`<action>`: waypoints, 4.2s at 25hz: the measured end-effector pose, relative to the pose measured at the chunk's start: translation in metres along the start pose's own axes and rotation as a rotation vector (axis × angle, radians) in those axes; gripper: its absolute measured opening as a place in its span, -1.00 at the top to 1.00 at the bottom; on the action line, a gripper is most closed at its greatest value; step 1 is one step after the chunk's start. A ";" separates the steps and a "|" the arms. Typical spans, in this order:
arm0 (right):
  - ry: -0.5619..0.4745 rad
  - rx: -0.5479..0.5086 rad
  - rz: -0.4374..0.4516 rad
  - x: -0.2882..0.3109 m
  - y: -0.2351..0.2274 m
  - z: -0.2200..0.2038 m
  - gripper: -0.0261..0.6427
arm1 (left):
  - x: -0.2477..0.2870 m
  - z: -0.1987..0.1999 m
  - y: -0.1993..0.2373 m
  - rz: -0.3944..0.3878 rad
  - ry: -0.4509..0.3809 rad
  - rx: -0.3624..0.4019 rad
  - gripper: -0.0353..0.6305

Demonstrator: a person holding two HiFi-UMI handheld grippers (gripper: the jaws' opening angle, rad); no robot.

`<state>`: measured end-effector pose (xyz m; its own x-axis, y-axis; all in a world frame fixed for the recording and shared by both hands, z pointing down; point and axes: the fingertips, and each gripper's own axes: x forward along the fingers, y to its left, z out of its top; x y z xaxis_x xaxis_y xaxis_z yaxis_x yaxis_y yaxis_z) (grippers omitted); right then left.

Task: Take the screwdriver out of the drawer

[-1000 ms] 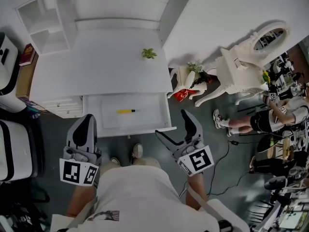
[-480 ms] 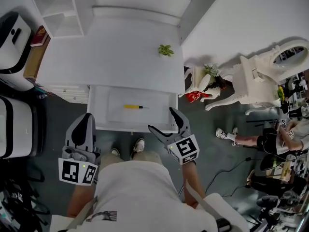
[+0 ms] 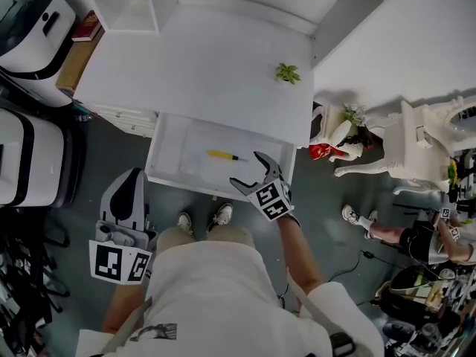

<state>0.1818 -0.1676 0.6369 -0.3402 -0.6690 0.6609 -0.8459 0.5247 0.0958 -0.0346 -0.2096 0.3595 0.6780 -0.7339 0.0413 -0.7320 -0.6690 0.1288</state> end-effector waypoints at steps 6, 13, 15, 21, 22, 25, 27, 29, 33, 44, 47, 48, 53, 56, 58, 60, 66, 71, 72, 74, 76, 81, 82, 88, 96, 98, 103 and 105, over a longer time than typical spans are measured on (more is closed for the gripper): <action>0.102 -0.051 0.078 0.062 -0.005 -0.026 -0.42 | -0.012 -0.008 0.014 0.091 0.035 0.006 0.85; 0.250 0.010 0.193 0.127 0.010 -0.066 -0.41 | -0.032 -0.010 0.028 0.213 0.058 0.012 0.85; 0.276 -0.014 0.221 0.140 0.015 -0.068 -0.41 | -0.039 -0.011 0.031 0.247 0.064 0.014 0.85; 0.329 -0.121 0.288 0.162 0.015 -0.072 -0.40 | -0.064 -0.017 0.039 0.341 0.076 0.008 0.85; 0.344 -0.133 0.290 0.165 0.014 -0.075 -0.37 | -0.069 -0.018 0.040 0.353 0.077 0.006 0.85; 0.383 -0.161 0.280 0.174 0.011 -0.079 0.09 | -0.080 -0.020 0.047 0.383 0.078 -0.003 0.85; 0.400 -0.170 0.286 0.177 0.010 -0.083 0.08 | -0.085 -0.021 0.047 0.395 0.081 -0.007 0.85; 0.414 -0.194 0.291 0.182 0.012 -0.085 0.09 | -0.090 -0.024 0.050 0.405 0.085 -0.011 0.85; 0.442 -0.236 0.300 0.194 0.017 -0.084 0.15 | -0.099 -0.030 0.059 0.422 0.096 -0.022 0.85; 0.499 -0.265 0.310 0.197 0.015 -0.090 0.44 | -0.106 -0.027 0.070 0.436 0.101 -0.022 0.85; 0.503 -0.268 0.305 0.197 0.013 -0.095 0.46 | -0.103 -0.028 0.069 0.425 0.100 -0.021 0.85; 0.505 -0.265 0.304 0.196 0.012 -0.096 0.46 | -0.102 -0.028 0.069 0.421 0.101 -0.021 0.85; 0.505 -0.238 0.319 0.197 0.012 -0.096 0.45 | -0.101 -0.029 0.071 0.413 0.109 -0.018 0.85; 0.520 -0.236 0.334 0.196 0.013 -0.095 0.47 | -0.103 -0.030 0.074 0.412 0.114 -0.020 0.85; 0.523 -0.232 0.336 0.196 0.015 -0.093 0.52 | -0.104 -0.029 0.075 0.410 0.113 -0.021 0.85; 0.527 -0.215 0.321 0.197 0.015 -0.091 0.63 | -0.105 -0.027 0.077 0.404 0.109 -0.019 0.85; 0.537 -0.052 0.248 0.193 0.012 -0.092 0.66 | -0.105 -0.022 0.078 0.365 0.088 -0.013 0.85; 0.478 0.013 0.164 0.177 -0.002 -0.077 0.66 | -0.100 -0.014 0.080 0.313 0.063 -0.015 0.85; 0.476 0.024 0.153 0.171 -0.004 -0.076 0.66 | -0.096 -0.013 0.078 0.296 0.058 -0.015 0.85; 0.468 0.042 0.124 0.160 -0.010 -0.074 0.66 | -0.088 -0.009 0.073 0.256 0.045 -0.015 0.85; 0.456 0.060 0.099 0.149 -0.013 -0.074 0.66 | -0.079 -0.006 0.068 0.215 0.032 -0.015 0.85; 0.396 0.133 0.021 0.115 -0.022 -0.065 0.66 | -0.057 -0.005 0.055 0.110 0.016 -0.024 0.85; 0.383 0.147 0.007 0.109 -0.024 -0.065 0.66 | -0.051 -0.005 0.051 0.087 0.014 -0.025 0.85; 0.315 0.212 -0.073 0.066 -0.036 -0.064 0.66 | -0.021 0.001 0.023 -0.042 -0.004 -0.021 0.85; 0.252 0.266 -0.158 0.028 -0.048 -0.060 0.66 | 0.002 0.012 -0.009 -0.170 -0.021 0.000 0.85; 0.240 0.275 -0.167 0.022 -0.047 -0.059 0.66 | 0.004 0.013 -0.014 -0.184 -0.021 0.003 0.85; 0.208 0.290 -0.187 0.007 -0.047 -0.058 0.66 | 0.012 0.017 -0.031 -0.223 -0.030 0.009 0.85; 0.198 0.294 -0.195 0.002 -0.047 -0.057 0.66 | 0.014 0.017 -0.035 -0.236 -0.031 0.008 0.85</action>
<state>0.2445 -0.1630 0.6763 -0.1004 -0.6119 0.7846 -0.9780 0.2057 0.0352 -0.0010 -0.1982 0.3391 0.8282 -0.5601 -0.0191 -0.5539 -0.8233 0.1239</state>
